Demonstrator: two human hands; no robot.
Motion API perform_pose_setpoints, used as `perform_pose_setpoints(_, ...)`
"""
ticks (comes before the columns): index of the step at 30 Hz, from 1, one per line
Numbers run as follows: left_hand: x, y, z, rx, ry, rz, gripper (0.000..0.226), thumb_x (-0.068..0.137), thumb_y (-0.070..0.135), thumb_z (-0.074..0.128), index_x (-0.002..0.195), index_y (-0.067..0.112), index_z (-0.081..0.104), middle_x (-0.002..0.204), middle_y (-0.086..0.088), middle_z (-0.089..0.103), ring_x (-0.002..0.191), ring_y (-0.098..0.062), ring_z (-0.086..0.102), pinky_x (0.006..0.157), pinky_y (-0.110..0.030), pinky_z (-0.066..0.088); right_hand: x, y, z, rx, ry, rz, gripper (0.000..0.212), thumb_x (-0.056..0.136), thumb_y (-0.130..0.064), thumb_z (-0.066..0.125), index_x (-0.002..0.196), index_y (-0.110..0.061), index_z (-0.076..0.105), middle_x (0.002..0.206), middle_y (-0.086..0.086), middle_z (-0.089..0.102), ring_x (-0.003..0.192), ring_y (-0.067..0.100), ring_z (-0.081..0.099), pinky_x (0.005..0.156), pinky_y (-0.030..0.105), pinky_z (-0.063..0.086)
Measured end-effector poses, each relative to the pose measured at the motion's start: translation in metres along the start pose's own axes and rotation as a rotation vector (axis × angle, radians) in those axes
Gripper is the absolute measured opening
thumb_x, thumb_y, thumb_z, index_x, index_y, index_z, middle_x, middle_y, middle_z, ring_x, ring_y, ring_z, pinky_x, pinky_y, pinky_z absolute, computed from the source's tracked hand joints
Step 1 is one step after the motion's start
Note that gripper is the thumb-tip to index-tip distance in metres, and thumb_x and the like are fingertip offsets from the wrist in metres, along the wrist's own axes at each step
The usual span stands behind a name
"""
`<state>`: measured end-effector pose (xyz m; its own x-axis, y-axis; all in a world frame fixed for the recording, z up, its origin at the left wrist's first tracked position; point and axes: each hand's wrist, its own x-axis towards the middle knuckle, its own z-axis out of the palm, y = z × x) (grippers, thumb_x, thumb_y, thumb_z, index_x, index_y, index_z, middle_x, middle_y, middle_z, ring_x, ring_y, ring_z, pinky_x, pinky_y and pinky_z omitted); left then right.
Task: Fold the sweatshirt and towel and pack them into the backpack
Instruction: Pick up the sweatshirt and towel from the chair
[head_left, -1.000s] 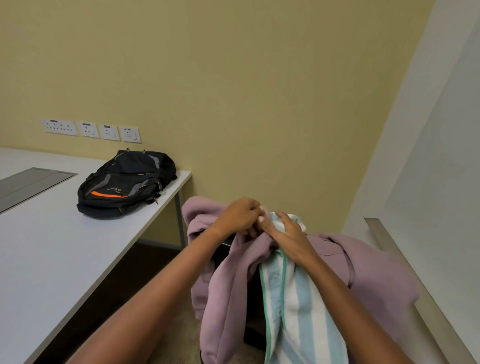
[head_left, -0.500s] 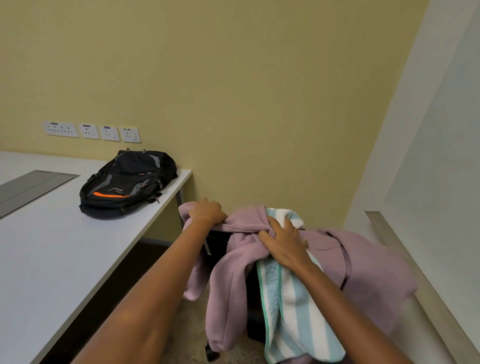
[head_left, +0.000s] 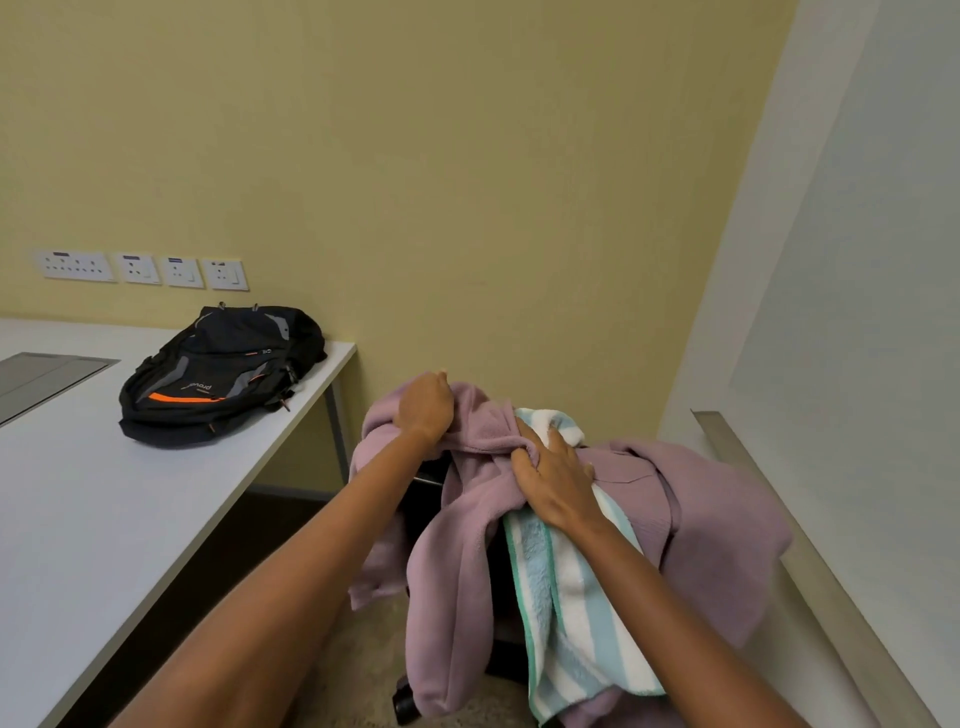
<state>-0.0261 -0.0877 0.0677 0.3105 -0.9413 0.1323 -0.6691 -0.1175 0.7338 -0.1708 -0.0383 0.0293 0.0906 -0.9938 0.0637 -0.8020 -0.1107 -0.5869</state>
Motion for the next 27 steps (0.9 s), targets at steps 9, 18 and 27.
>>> perform_pose_setpoints(9,-0.056,0.099,-0.022,-0.801,-0.233,-0.048,0.037,0.103,0.024,0.029,0.097,0.002,0.058,0.077,-0.008,0.051,0.071,-0.015,0.048,0.06,-0.016,0.039,-0.009,0.008,-0.002,0.253,0.166,-0.086,0.095,0.065,-0.063,0.015,0.148,-0.017,0.014,0.144,0.008,0.036,0.128,0.029,0.037,0.106,0.051,0.028)
perform_pose_setpoints(18,-0.088,0.028,0.045,-0.014,0.12,0.366,0.03,0.092,0.037,0.042,0.09,0.009,0.051,0.092,-0.009,0.056,0.09,-0.027,0.053,0.079,-0.038,0.04,-0.024,0.017,0.0,0.261,0.146,-0.157,0.078,0.075,-0.045,0.04,0.143,-0.007,0.028,0.146,0.01,0.036,0.132,0.026,0.036,0.107,0.03,0.031)
perform_pose_setpoints(27,-0.103,0.016,0.053,0.364,0.077,0.349,0.076,0.077,0.062,0.027,0.138,0.018,0.033,0.143,-0.009,0.033,0.141,-0.033,0.015,0.103,-0.053,0.026,-0.029,0.075,-0.073,0.28,0.069,-0.032,0.039,0.087,-0.029,0.061,0.12,-0.01,0.059,0.117,0.001,0.056,0.117,0.018,0.051,0.094,0.023,0.036)
